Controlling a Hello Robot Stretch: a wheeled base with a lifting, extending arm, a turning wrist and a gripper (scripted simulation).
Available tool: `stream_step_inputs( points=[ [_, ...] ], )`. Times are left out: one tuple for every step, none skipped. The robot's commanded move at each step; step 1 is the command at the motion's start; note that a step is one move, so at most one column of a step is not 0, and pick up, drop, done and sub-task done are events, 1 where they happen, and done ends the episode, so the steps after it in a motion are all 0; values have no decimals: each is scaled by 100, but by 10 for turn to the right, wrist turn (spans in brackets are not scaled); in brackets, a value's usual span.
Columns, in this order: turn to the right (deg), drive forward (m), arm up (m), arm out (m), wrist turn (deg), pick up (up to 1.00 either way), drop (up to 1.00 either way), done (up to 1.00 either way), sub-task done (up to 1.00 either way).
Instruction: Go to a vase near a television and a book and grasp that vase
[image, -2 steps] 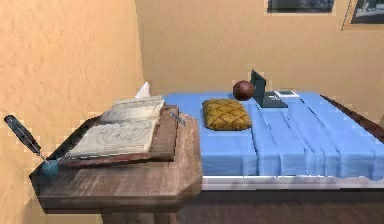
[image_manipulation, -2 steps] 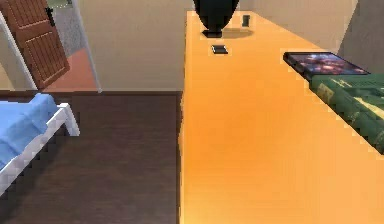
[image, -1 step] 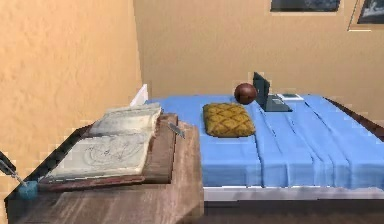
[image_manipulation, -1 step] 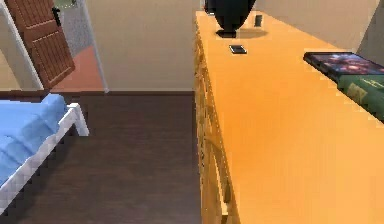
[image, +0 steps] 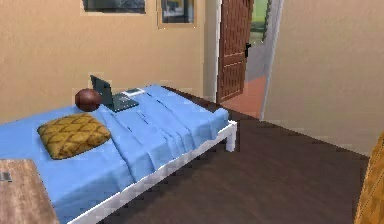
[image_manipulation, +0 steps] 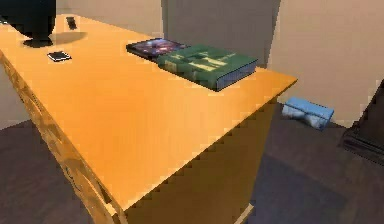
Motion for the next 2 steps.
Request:
stream_step_inputs(
  points=[
    [90, 0, 0, 0, 0, 0, 0, 0, 0],
    [0, 55, 0, 0, 0, 0, 0, 0, 0]
  ],
)
